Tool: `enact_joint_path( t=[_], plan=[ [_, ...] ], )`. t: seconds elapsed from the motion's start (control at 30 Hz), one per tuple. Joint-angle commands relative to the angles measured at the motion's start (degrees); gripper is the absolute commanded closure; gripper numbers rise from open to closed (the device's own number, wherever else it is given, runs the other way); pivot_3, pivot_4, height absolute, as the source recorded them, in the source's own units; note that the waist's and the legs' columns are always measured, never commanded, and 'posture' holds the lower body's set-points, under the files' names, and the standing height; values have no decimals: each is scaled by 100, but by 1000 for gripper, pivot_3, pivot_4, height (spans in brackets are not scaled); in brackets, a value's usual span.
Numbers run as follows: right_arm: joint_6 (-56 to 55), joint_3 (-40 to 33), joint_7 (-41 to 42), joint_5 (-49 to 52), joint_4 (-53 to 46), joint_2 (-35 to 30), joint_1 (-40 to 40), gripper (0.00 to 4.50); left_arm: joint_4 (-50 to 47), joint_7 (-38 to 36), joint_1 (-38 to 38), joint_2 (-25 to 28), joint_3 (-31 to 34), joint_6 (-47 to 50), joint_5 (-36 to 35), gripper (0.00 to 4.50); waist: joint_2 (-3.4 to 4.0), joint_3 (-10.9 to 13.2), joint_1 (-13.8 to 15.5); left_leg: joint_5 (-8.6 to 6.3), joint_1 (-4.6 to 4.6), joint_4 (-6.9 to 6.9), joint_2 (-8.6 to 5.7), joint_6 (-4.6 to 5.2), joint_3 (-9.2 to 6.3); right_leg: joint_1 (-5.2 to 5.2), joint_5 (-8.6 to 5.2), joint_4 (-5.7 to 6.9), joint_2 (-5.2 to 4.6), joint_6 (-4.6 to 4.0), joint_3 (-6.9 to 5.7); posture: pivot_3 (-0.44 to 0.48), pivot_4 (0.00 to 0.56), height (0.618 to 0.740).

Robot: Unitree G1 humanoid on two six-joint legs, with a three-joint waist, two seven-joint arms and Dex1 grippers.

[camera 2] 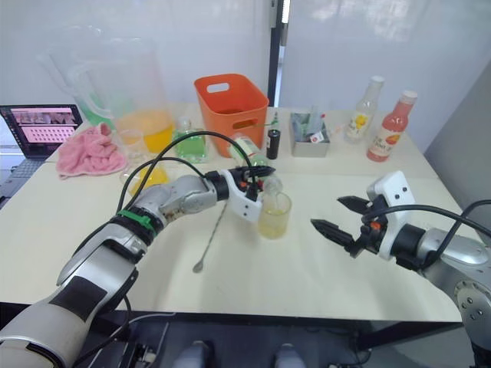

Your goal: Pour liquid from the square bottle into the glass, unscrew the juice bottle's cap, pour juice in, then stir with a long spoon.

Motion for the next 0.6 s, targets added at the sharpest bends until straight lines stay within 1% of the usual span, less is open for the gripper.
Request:
enact_joint_path(
  t=[0.03, 0.6],
  plan=[
    [-123, -51, 27, 3, -96, -45, -143, 31, -256, 69, -214, 45, 145, 35, -103, 3010, 0, 0, 1, 0, 0, 0, 0, 0, 0, 0, 0, 0, 0, 0, 0, 0, 150, 725],
    [-118, -21, 45, -18, -94, -20, -180, 31, -433, 206, -160, 111, 71, 83, 138, 3010, 0, 0, 4, 0, 0, 2, 0, 0, 0, 0, 1, 1, 0, -2, 0, 0, 150, 725]
  ],
)
